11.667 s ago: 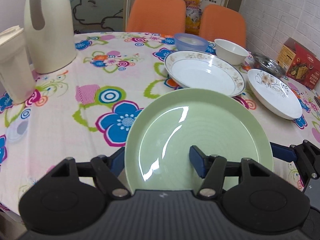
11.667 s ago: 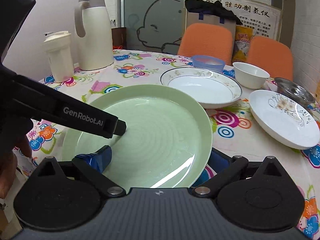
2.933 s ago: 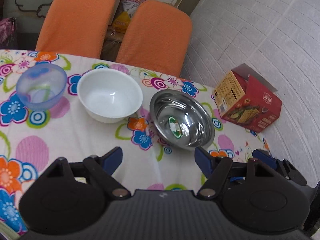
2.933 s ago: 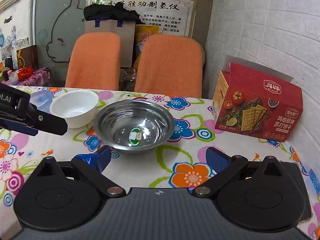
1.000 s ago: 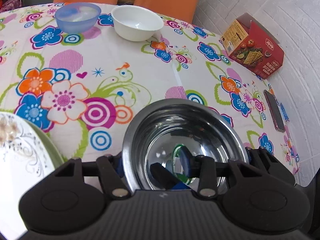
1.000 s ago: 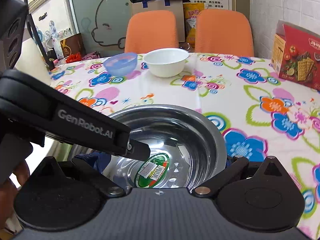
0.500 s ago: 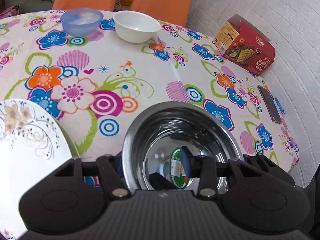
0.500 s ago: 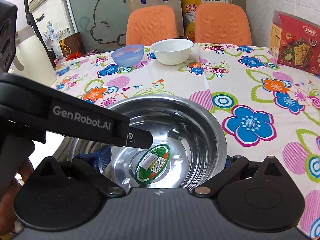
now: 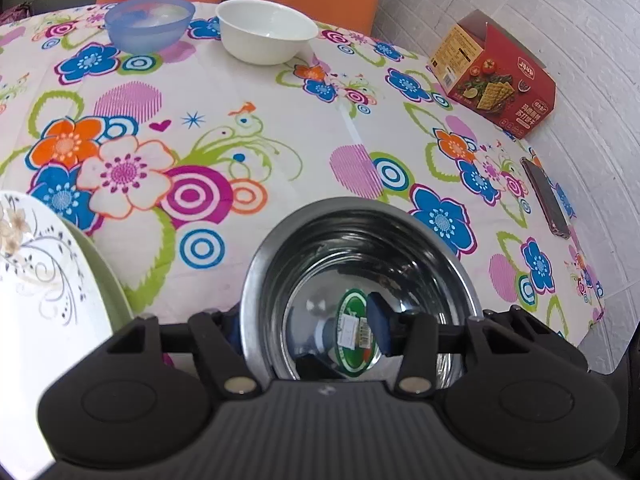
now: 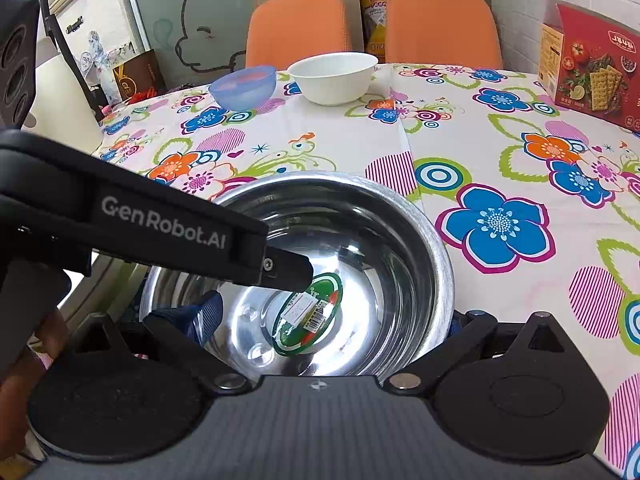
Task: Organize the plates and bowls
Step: 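Grip the steel bowl rim with both grippers and lift it toward the plate stack, then grip the white ceramic bowl rim with the left gripper while the right gripper steadies it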
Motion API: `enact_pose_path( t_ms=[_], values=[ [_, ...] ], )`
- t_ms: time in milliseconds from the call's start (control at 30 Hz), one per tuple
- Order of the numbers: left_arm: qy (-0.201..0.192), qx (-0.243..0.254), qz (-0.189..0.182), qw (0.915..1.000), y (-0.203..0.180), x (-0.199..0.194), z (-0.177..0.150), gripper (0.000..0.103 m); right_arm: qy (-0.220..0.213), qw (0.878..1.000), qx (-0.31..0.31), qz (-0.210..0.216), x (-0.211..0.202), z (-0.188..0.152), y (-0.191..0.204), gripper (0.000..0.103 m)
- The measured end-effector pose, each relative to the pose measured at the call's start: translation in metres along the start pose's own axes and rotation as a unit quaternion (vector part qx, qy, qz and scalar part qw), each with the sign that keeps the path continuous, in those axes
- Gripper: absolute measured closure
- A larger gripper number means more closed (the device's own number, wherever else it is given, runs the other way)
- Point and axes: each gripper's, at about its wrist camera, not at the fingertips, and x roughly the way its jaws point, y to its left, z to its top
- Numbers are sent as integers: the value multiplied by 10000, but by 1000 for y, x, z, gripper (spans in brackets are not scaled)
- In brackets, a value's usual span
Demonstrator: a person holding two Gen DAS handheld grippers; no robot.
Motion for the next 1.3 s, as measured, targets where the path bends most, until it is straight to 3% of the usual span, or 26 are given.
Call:
enact_pose_path(
  t_ms=[300,367,500,667,833,933,1067,1300],
  values=[
    [-3,-51,-46,10000,-3,8,11,54,12,9999,-13,-106,3,3,-6,15],
    [-25,-89,-65,9999,-1,6,11,43,-14,9999,-35,-153,1,4,-7,15],
    [-267,-219,-40,9994,6,-8,16,40,-199,9993,1,-322,-9,5,-9,14],
    [-538,-250,-89,9982,10,-30,25,29,-366,9985,-9,-402,-21,10,-11,15],
    [-757,-338,-356,9959,21,-53,34,28,-548,9974,-136,-458,-34,17,-12,15],
    [-906,-421,-227,9947,34,-62,42,28,-646,9962,-237,-536,-41,24,-16,15],
    [-933,-721,-76,9930,59,-63,59,28,-687,9954,-323,-586,-39,43,-26,15],
    [-826,-1517,-334,9844,83,-31,115,28,-753,9928,-661,-659,-4,110,-37,15]
  ],
)
